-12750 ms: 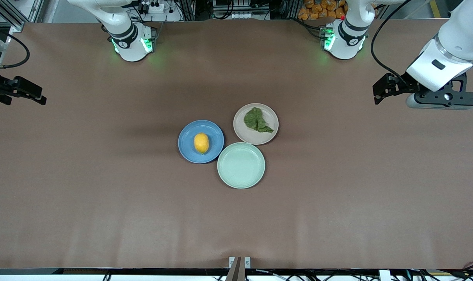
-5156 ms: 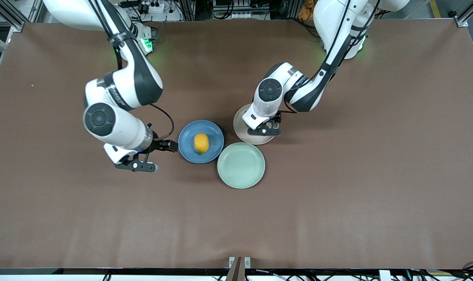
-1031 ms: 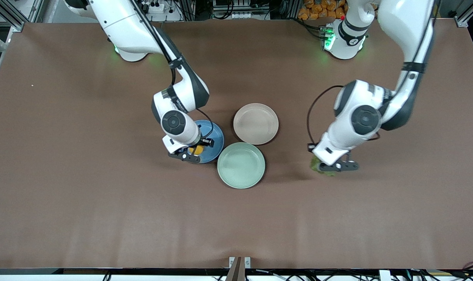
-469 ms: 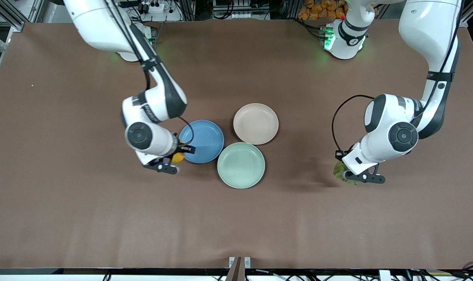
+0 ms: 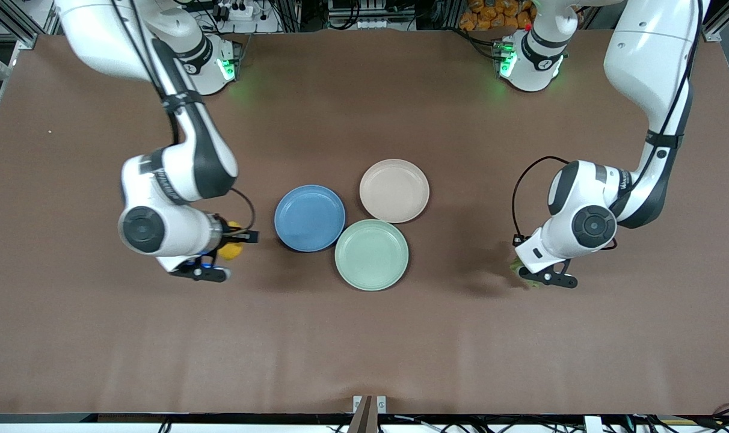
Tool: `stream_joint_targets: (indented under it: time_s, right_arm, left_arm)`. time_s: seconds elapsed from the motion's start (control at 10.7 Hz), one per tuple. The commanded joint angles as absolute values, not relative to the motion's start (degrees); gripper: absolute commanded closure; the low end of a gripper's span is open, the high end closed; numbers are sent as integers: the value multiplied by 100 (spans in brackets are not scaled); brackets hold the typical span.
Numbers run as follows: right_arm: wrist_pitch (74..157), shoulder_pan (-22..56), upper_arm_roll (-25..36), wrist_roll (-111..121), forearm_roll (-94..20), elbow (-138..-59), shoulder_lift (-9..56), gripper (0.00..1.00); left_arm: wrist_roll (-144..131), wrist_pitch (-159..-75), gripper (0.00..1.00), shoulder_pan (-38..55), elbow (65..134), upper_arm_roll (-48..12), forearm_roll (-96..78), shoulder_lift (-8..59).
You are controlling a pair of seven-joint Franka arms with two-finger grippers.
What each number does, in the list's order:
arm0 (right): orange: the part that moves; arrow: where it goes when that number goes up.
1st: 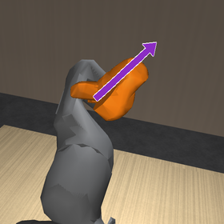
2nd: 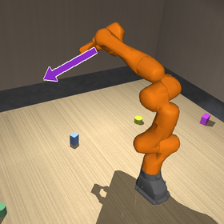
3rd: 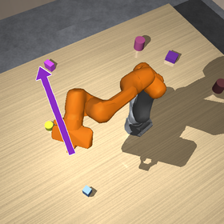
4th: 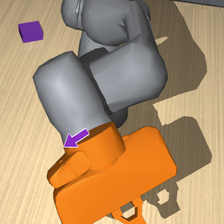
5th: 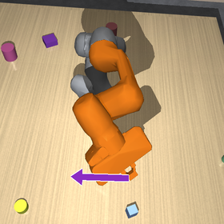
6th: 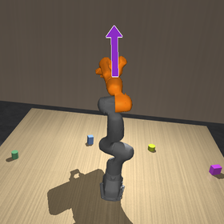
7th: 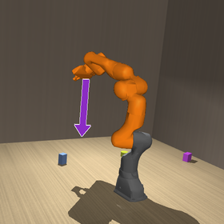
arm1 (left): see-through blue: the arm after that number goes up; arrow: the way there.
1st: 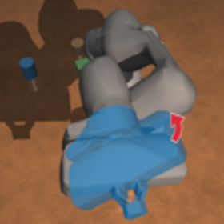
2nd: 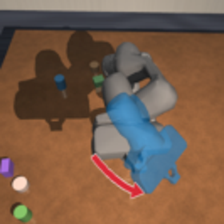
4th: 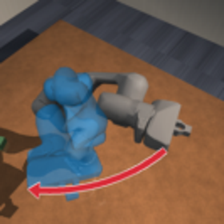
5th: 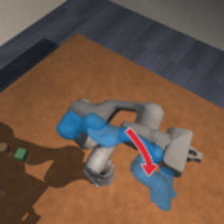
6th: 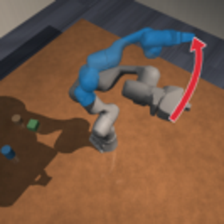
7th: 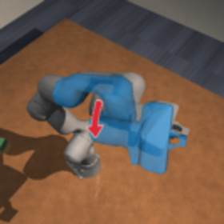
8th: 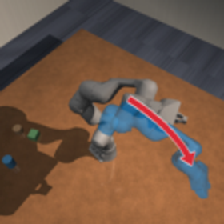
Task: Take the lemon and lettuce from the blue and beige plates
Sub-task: 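Carry the lettuce off the beige plate while the right gripper carries the lemon away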
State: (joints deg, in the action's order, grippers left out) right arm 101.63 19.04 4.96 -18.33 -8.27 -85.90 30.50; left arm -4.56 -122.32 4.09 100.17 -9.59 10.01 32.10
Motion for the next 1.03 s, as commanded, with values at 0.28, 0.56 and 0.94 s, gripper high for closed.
stream_joint_targets:
  time_s: [0.28, 0.56, 0.94]
  right_arm:
    - [9826, 1109, 413, -591, -387, -8666, 2681, 45]
    - [10019, 730, 413, 86, -343, -8911, 2672, 45]
    - [11414, 650, 413, 299, -185, -10176, 2356, 45]
  left_arm:
    - [-378, -12138, 0, 404, 9905, -1046, 1072, 3191]
    - [-413, -12146, 0, 413, 10098, -1072, 1072, 2648]
    - [-422, -12304, 0, 325, 10545, -1072, 504, 1979]
